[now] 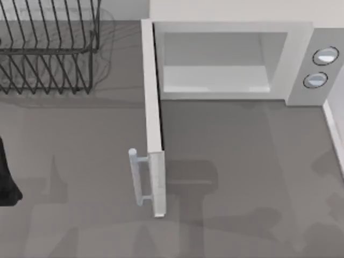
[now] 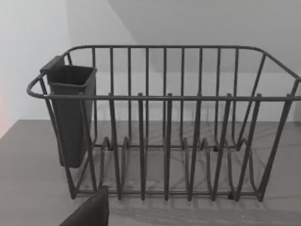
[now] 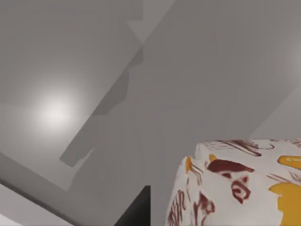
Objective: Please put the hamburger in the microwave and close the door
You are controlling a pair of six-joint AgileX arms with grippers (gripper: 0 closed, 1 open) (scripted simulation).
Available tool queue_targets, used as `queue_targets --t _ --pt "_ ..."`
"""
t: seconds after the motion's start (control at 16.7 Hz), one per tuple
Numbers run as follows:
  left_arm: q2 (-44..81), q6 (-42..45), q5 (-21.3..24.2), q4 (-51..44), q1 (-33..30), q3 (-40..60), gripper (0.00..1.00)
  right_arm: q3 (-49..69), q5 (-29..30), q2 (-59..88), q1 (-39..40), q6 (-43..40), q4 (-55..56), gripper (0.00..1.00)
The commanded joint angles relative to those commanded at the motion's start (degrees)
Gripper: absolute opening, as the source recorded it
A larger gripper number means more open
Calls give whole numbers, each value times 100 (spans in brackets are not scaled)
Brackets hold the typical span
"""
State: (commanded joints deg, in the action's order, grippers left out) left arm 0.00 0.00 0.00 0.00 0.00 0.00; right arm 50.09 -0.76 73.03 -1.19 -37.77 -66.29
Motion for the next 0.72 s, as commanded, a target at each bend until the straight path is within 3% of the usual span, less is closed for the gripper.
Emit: queue_targets --t 0.3,0.72 --pt "0 0 0 0 0 0 100 449 308 594 676 530 907 0" --pt "0 0 0 0 0 0 100 1197 1322 2830 2412 2321 4193 0"
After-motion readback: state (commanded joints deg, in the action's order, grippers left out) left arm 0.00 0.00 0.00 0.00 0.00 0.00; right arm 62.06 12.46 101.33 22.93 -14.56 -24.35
